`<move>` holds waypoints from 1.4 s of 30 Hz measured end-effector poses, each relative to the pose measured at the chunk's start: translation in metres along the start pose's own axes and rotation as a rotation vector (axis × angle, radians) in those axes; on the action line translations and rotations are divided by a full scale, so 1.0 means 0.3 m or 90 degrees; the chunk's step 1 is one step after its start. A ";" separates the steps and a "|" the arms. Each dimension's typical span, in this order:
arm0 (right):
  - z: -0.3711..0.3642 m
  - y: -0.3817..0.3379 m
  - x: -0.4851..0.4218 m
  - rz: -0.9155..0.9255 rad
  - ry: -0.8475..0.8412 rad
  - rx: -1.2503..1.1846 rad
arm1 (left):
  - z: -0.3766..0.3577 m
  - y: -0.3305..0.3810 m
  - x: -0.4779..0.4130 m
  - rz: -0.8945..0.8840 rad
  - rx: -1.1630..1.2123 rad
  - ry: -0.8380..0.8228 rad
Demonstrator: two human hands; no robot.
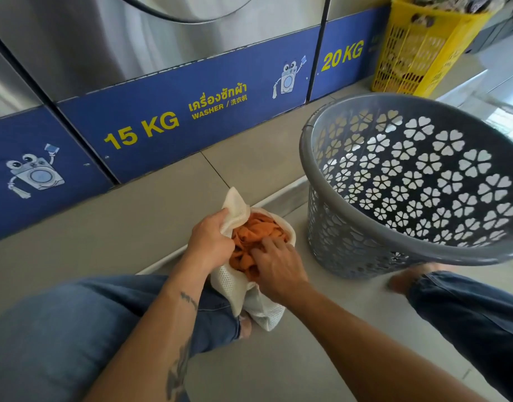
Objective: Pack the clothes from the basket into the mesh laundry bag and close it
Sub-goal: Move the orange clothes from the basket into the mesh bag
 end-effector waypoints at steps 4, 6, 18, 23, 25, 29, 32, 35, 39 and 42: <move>-0.037 0.040 -0.073 -0.160 -0.057 -0.097 | -0.003 0.022 -0.023 0.009 0.023 0.007; -0.049 0.042 -0.094 -0.198 -0.049 -0.145 | 0.001 0.030 -0.043 0.016 0.026 0.019; -0.131 0.050 0.079 0.006 -0.145 -0.068 | 0.042 -0.015 -0.090 0.093 0.112 0.086; -0.043 0.067 0.168 -0.015 -0.210 -0.050 | 0.039 0.009 -0.052 0.078 0.123 0.073; -0.002 0.071 0.190 -0.035 -0.226 -0.062 | 0.030 0.017 -0.033 0.065 0.124 0.045; 0.057 0.079 0.193 -0.129 -0.242 -0.207 | 0.022 0.031 -0.004 0.043 0.114 -0.009; 0.124 0.103 0.135 -0.215 -0.057 -0.302 | 0.032 0.023 0.005 0.068 0.127 -0.026; 0.131 0.087 0.071 -0.167 0.067 -0.310 | 0.044 0.021 0.019 0.081 0.115 -0.045; -0.041 0.005 0.084 -0.049 -0.173 -0.206 | 0.046 0.014 0.031 0.094 0.085 -0.053; -0.115 -0.026 0.126 -0.033 -0.310 -0.155 | 0.035 0.003 0.035 0.114 0.080 -0.068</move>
Point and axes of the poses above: each hand's wrist, its own x-axis away from the middle knuckle, its own z-axis out of the back of the hand, y = z × x, the point moved 6 cm from there along -x, towards the middle knuckle, and after that the axes turned 14 degrees about y, right-handed, at the moved point
